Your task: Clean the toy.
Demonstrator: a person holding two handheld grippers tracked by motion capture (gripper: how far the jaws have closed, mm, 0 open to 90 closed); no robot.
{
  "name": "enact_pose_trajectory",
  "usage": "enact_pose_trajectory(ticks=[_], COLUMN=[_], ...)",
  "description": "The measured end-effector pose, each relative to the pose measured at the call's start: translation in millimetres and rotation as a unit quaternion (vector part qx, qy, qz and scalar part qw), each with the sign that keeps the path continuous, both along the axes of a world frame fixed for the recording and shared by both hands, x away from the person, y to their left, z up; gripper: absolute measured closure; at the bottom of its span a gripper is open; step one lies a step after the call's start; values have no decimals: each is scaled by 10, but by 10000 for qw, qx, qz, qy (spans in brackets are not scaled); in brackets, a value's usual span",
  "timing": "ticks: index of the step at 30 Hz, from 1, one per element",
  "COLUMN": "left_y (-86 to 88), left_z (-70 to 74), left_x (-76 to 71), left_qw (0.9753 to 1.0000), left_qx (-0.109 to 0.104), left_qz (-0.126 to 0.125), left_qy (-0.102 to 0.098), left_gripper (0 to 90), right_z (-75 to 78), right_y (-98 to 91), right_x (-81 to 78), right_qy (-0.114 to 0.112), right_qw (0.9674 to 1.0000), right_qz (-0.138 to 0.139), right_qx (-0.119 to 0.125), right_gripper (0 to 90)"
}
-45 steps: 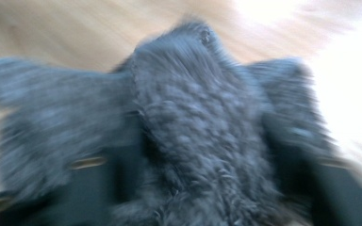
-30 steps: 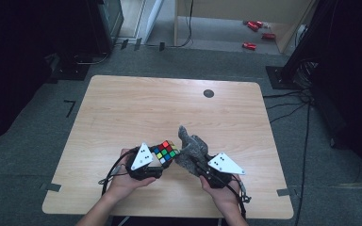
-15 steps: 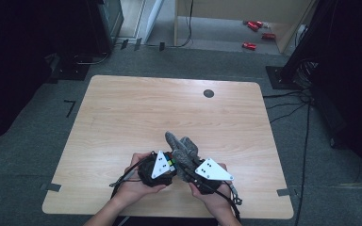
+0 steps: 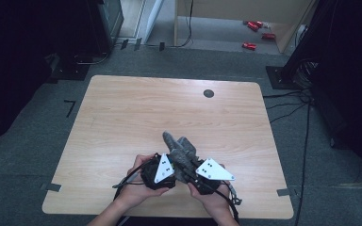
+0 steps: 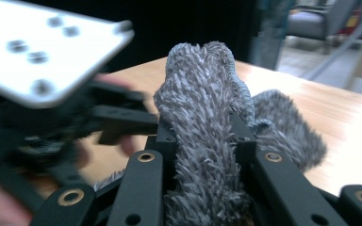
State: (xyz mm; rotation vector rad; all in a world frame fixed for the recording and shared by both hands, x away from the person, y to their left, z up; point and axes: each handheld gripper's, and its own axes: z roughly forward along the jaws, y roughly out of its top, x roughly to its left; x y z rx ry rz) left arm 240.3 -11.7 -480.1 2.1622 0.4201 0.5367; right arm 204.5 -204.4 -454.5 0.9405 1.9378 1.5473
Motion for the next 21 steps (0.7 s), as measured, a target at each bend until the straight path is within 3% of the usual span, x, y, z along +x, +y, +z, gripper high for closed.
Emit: enact_pose_trajectory(ticks=[4, 7, 9, 13, 16, 21], left_y=[54, 82, 105, 176, 216, 262], left_z=[23, 55, 78, 147, 174, 206], left_x=[17, 6, -3, -14, -24, -13], left_qw=[9997, 9989, 9980, 9944, 9919, 9878], left_qx=[-247, -436, -589, -994, -1197, -1473], left_qz=[-81, -170, -222, -349, -402, -493], left_qy=[31, -13, -67, -103, -158, -98], left_gripper=[349, 349, 349, 349, 349, 349], right_z=[4, -21, -36, -95, -134, -171], right_y=[-220, -340, -377, -425, -477, -509], right_x=[78, 128, 145, 185, 220, 249], right_qy=[163, 301, 347, 518, 749, 938], right_qw=[9989, 9972, 9965, 9948, 9908, 9886], right_qz=[-367, -370, -371, -384, -265, -322], right_qx=[253, 575, 666, 794, 1099, 1131], right_gripper=[737, 737, 737, 738, 737, 736])
